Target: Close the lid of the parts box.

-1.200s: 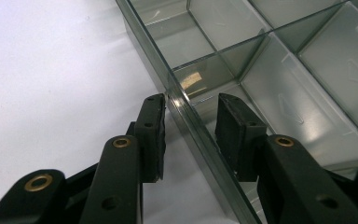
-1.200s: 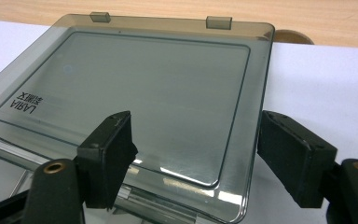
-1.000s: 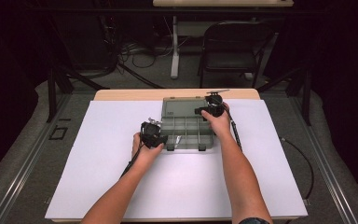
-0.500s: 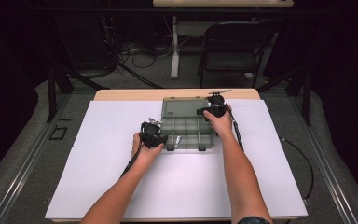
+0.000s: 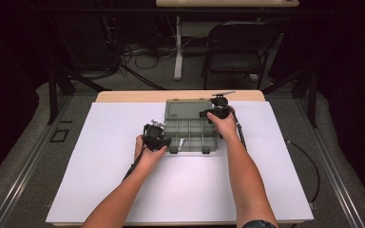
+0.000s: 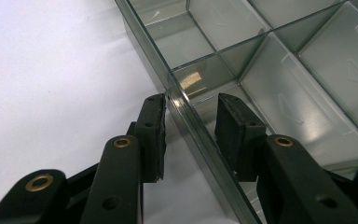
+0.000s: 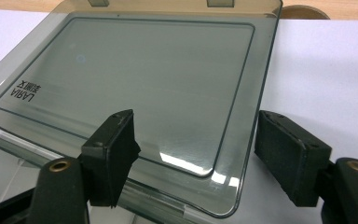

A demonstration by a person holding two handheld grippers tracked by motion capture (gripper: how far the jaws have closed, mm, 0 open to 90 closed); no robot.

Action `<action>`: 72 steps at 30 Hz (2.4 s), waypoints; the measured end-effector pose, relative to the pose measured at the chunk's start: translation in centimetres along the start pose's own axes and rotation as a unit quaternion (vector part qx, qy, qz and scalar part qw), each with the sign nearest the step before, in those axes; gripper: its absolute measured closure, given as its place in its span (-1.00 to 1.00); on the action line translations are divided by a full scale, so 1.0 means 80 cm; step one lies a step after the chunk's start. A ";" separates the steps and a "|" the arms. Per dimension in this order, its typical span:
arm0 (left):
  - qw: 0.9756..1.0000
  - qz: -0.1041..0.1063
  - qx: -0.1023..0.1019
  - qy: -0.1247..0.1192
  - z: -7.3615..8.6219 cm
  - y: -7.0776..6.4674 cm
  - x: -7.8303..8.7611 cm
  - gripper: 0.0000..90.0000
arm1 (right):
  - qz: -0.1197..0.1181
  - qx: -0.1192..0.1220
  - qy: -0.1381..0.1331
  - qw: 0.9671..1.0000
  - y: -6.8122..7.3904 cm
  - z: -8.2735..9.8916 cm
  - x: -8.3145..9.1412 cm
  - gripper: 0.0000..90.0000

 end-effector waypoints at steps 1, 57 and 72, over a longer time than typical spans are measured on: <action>1.000 0.000 0.000 0.000 0.000 0.000 0.000 0.39 | 0.000 0.000 -0.001 1.000 0.000 0.000 0.000 -0.37; 1.000 0.000 -0.001 0.003 0.000 0.000 0.000 0.40 | 0.019 0.019 -0.077 0.997 -0.012 -0.017 0.039 0.55; 1.000 -0.002 -0.003 0.000 0.000 0.000 0.000 0.40 | 0.023 0.026 -0.094 0.995 -0.018 -0.018 0.046 0.80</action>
Point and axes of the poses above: each handheld gripper's, and its own axes: x roughly backward along the jaws, z roughly out of its underside, y roughly to its left, the point moved 9 cm from there along -x, roughly forward along the jaws, and after that the axes turned 10 degrees about z, right-handed, at the moved point
